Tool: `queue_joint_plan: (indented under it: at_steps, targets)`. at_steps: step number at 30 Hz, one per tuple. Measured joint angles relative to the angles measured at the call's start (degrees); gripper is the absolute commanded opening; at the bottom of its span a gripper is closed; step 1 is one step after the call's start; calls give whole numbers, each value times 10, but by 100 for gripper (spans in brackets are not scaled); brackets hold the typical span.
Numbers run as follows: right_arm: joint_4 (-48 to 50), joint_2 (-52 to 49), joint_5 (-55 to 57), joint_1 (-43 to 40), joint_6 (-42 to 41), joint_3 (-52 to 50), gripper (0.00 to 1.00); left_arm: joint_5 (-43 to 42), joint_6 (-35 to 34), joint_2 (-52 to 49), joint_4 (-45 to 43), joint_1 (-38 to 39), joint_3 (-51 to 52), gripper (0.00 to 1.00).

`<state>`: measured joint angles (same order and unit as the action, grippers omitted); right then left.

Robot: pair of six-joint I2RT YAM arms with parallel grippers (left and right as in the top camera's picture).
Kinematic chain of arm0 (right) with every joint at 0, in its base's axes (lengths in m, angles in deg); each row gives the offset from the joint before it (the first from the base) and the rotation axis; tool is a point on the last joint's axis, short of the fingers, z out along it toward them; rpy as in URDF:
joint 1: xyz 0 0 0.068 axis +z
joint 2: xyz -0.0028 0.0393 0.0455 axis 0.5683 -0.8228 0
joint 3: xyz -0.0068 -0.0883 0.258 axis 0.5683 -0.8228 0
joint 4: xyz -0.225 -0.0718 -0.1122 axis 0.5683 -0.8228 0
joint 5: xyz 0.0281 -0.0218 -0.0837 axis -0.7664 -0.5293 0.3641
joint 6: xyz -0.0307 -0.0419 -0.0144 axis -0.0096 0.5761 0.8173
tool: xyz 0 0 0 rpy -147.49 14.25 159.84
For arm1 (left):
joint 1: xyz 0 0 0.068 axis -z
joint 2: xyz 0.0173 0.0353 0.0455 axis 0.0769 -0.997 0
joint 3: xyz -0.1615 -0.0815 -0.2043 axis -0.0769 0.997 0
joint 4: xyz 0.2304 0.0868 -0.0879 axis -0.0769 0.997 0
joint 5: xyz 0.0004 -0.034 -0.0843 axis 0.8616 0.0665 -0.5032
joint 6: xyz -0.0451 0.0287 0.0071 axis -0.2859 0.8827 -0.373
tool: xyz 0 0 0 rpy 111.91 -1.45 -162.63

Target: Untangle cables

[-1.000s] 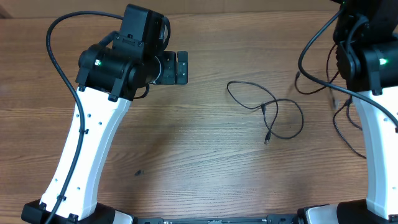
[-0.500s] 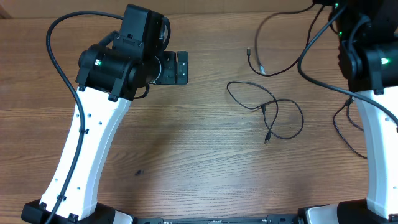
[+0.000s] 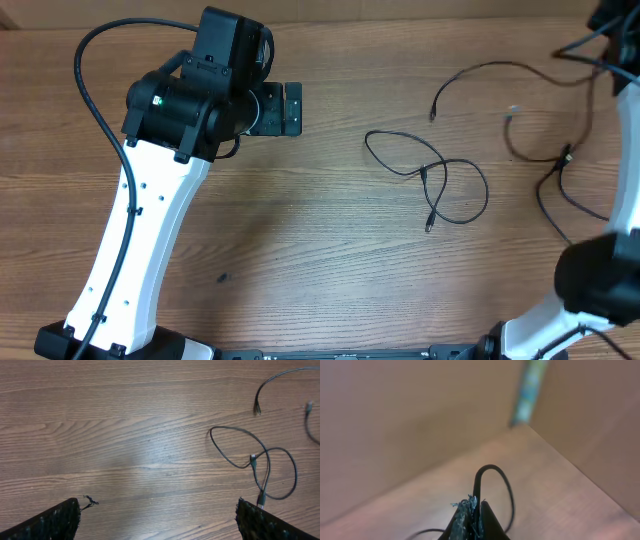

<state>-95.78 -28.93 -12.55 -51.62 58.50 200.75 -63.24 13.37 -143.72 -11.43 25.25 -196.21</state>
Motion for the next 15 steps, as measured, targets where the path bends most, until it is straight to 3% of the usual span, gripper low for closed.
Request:
queue_joint_plan:
  at_steps: [15]
  targets:
    - [-10,-125,0,-173,-66,0,4,0,0,0,0,0,0,100]
